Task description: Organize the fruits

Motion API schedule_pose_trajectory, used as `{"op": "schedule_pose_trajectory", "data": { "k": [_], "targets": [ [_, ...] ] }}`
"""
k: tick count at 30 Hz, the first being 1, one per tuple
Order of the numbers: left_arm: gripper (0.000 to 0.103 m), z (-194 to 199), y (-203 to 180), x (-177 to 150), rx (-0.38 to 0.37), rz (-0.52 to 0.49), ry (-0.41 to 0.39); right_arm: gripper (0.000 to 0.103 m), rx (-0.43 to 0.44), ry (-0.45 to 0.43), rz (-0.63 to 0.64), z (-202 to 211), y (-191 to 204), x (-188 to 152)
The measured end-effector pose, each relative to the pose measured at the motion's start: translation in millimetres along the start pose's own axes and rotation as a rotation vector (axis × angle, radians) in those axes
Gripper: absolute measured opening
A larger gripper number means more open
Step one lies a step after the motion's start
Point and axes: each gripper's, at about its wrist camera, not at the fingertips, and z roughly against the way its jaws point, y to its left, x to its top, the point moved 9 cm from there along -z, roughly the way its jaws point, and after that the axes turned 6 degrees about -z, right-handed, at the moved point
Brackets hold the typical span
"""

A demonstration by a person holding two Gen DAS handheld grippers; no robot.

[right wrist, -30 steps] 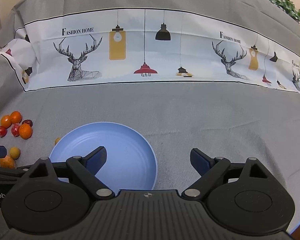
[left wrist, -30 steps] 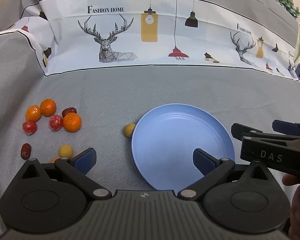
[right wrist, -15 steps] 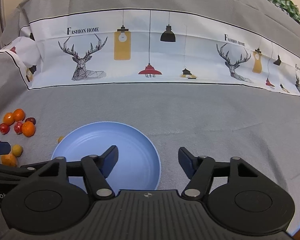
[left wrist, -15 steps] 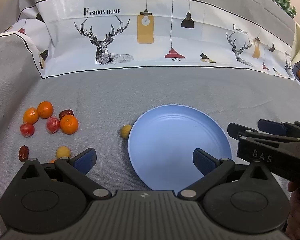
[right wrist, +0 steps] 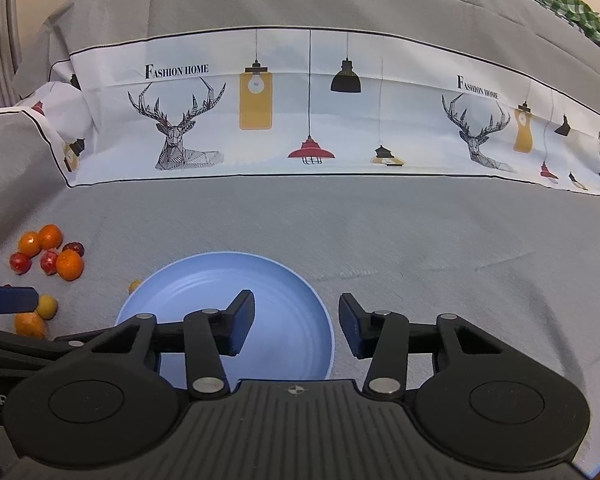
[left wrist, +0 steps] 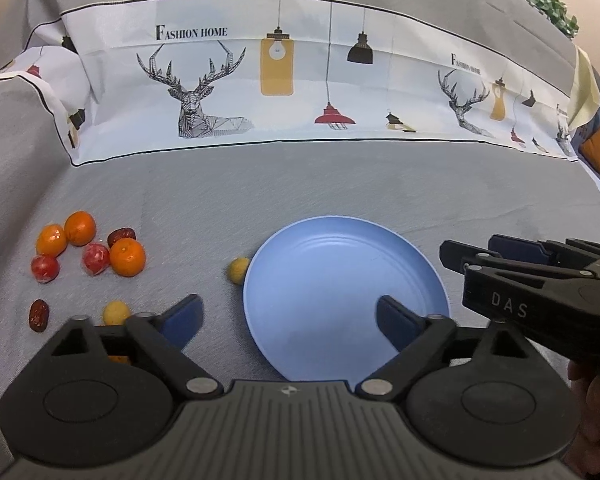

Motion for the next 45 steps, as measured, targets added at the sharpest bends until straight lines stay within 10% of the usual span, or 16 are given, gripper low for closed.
{"op": "schedule_pose_trajectory", "data": {
  "k": [13,21,28,34,45],
  "targets": [
    [0.008,11.7,-0.4,4.7,-0.035,-0.018,-0.061,0.047,0.033,-0.025,-0.023,6.2,4.9,8.3],
    [0.007,40.1,30.6,25.5,-0.073,-0.051,-0.082,0.024,0.082,-0.065,-0.096,16.1,12.1,21.3],
    [0.008,72.9,111.1,39.1,-0.043,0.052,-0.112,0.025,0.208,-0.089,-0.124,30.4,40.6,29.8],
    [0.008,40.2,157.0,5.4,-0.049,0.267,-0.030,0.025,0.292,-0.072,-0.102,28.1,72.7,22.4],
    [0.029,-21.7,172.6,-19.6,-0.042,0.352,0.137,0.025,0.278,0.020,0.112,-22.4,123.5,-8.8]
  ]
}}
